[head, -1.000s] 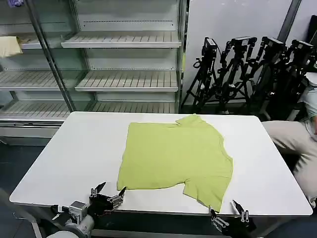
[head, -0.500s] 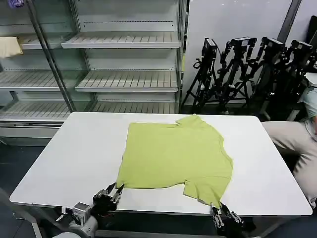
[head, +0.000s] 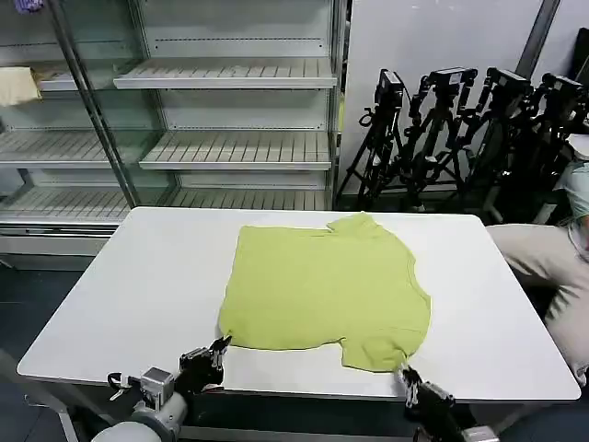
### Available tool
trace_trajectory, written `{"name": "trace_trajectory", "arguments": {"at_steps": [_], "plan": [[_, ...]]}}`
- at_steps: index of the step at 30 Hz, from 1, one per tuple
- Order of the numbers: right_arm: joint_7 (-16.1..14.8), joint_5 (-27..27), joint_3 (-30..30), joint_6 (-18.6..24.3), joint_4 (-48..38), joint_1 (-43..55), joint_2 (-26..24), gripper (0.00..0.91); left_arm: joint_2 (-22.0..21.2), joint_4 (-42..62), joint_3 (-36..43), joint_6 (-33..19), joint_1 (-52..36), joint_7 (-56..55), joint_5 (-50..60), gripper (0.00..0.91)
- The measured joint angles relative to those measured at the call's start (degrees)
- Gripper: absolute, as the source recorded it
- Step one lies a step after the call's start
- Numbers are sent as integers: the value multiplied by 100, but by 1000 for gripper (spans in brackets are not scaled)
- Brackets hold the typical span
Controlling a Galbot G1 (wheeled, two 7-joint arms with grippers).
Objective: Fold and organize the clothes.
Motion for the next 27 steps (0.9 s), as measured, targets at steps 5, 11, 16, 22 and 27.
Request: {"name": "trace_trajectory", "arguments": {"at_steps": [5,11,16,22,27], "plan": [[62,164,-122,-179,-281,712,-39,0,-72,195,73,7,-445,-18,-123,10],[106,221,-412,-270,-775,1558,1,0,-177,562,247,-4,-974,-13,-193,10],[108,224,-631,-312,-1216,2146,68,0,-209,932,387,-16,-1387,-10,-224,10],[47,135,-846,-311,-1710,2688,156,0,-274,1354,562,-18,-1815,4,-259,10],[8,72,-916,-291,-2053,3024,173,0,-300,1618,657,-28,-2088,29,-263,10]]}}
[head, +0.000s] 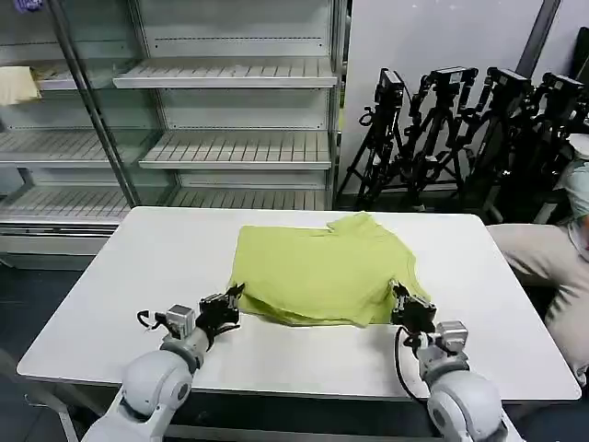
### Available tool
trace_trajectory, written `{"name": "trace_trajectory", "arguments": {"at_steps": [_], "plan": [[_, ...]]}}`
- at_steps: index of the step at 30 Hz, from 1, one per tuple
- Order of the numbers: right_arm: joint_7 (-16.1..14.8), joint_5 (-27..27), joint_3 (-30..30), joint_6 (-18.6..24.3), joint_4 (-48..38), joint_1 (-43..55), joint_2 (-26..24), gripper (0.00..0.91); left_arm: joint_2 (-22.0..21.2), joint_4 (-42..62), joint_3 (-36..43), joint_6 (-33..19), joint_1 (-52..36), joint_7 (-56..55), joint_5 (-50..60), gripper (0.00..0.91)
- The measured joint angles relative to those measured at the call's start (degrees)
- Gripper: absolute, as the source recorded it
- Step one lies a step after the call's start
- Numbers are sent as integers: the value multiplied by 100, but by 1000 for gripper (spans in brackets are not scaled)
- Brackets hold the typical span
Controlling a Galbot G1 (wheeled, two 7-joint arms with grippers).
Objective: Fold and organize the clothes.
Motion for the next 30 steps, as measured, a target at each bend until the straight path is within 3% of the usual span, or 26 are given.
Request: {"name": "trace_trajectory", "arguments": {"at_steps": [29,30], "plan": [[-88,-483,-158,-107,-781,519,253,0,23,336,-168,-64,-36,78,48,10],[-102,-482,-170,-110,-792,535,249,60,32,342,-162,-69,-37,82,57,131]]}}
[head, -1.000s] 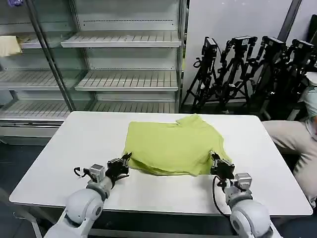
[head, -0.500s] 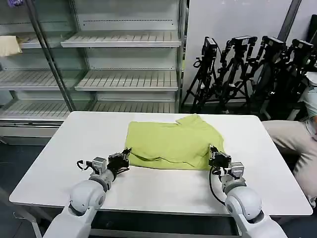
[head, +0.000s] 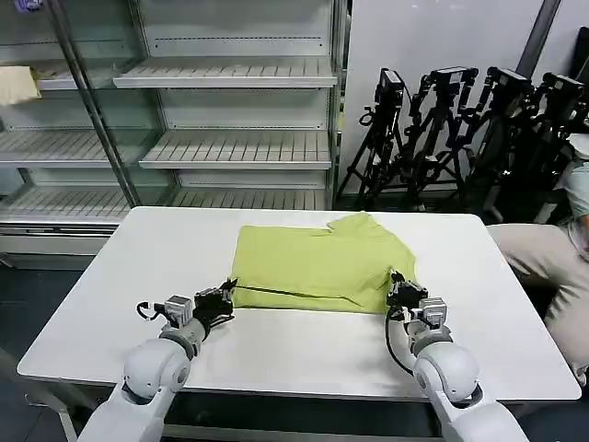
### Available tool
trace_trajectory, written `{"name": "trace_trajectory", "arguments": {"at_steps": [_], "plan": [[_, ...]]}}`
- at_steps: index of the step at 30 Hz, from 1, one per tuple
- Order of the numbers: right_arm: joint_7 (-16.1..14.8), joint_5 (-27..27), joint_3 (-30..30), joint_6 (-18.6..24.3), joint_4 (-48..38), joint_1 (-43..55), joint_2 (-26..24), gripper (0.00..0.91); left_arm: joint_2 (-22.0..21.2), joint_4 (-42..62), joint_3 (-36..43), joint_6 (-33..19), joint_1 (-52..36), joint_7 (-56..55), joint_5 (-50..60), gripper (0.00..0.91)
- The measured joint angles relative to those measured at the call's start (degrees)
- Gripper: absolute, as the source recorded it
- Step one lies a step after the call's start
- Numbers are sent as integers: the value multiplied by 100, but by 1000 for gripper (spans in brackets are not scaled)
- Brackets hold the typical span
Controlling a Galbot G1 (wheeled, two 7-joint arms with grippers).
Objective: Fold and organize the clothes.
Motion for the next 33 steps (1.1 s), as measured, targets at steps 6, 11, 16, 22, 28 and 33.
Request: {"name": "trace_trajectory", "arguments": {"at_steps": [6,11,16,22,28,33], "plan": [[-73,24,-86,13,-110,161,-18,907,6,13,41,3,-44,8,63,907],[-68,20,-135,19,-283,392,-7,907,54,-7,-4,-11,-116,-7,76,907],[-39,48,-58,-34,-251,419,-84,907,125,-87,-108,-20,-89,-68,36,907],[-7,109,200,-176,262,-62,-231,907,203,-409,-155,38,216,-234,-122,907],[-51,66,543,-290,652,-697,-303,907,205,-598,-97,74,475,-350,-194,907],[-26,59,680,-401,811,-1006,-283,625,244,-625,-49,98,576,-403,-190,907]]}}
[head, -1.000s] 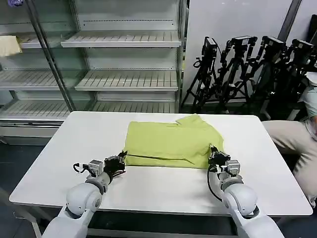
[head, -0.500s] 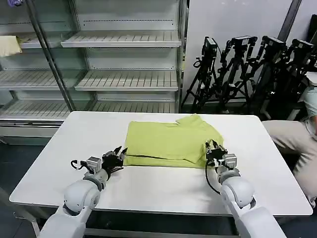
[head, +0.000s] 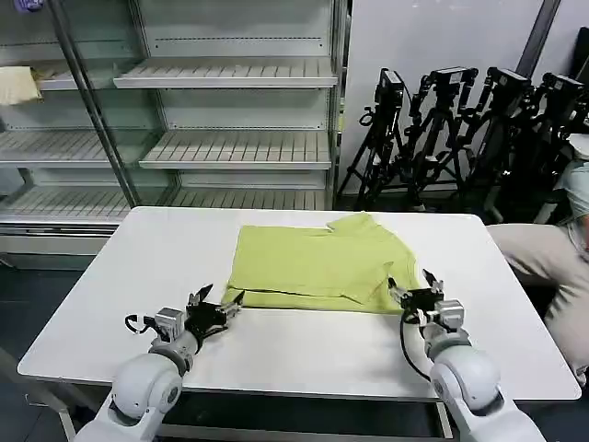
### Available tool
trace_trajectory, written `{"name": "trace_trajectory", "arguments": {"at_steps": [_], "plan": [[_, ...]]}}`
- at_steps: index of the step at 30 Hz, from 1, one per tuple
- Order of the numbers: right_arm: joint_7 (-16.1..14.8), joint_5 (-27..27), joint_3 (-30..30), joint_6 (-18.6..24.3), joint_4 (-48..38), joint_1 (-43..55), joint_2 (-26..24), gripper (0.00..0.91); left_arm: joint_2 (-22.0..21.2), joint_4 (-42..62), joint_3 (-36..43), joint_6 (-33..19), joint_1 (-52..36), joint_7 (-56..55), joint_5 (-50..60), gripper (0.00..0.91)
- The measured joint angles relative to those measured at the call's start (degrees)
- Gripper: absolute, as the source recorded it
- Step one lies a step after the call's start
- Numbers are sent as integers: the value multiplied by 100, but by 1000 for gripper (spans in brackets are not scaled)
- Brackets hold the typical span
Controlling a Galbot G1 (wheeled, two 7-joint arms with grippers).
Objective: Fold and organize the clothes.
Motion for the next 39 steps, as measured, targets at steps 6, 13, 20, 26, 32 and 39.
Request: {"name": "trace_trajectory", "arguments": {"at_steps": [6,13,20,26,32,39], "plan": [[89,101,111,-130,87,-242,20,0,-46,42,70,7,-19,-43,-24,10],[123,288,136,-184,67,-320,50,0,-92,131,167,12,-53,-46,-25,10],[135,374,103,-197,8,-326,69,0,-100,164,196,16,-37,-60,-12,10],[150,451,101,-253,-13,-322,38,0,-121,200,210,17,-59,-54,18,20],[115,449,170,-282,175,-524,6,0,-105,151,169,18,7,-29,54,20],[20,307,326,-222,683,-1099,44,0,-16,-227,-40,17,462,34,92,10]]}}
